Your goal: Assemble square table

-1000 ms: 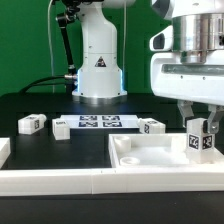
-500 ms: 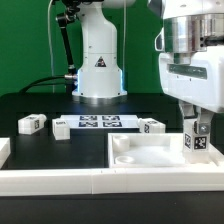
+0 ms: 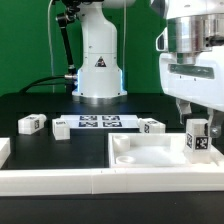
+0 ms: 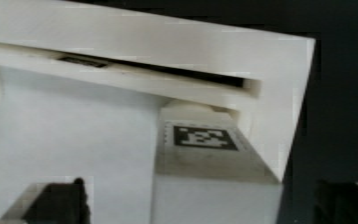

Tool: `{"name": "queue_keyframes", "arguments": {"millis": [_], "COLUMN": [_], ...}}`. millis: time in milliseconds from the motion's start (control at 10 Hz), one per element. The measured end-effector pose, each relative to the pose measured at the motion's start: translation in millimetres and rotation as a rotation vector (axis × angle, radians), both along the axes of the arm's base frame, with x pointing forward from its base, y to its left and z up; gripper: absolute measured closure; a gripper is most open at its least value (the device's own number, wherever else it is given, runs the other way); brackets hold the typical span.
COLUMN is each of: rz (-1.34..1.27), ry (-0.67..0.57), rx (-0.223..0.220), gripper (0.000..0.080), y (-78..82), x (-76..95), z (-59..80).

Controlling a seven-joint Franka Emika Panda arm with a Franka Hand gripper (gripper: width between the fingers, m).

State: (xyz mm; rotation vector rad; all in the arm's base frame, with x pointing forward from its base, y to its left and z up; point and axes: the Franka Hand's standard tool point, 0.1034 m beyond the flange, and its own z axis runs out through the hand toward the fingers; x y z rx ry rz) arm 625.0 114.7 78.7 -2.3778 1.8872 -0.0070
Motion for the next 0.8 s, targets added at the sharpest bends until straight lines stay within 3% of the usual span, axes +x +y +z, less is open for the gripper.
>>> {"name": "queue_keyframes", "arguments": {"millis": [300, 800], "rz": [0.355, 0.703], "ry": [-0.035, -0.062], "rx": [-0.031, -0.069], "gripper": [0.0151, 0.0151], "y": [7.9, 4.6], "x": [0.4, 0.7], "z": [0.8, 0.1]}}
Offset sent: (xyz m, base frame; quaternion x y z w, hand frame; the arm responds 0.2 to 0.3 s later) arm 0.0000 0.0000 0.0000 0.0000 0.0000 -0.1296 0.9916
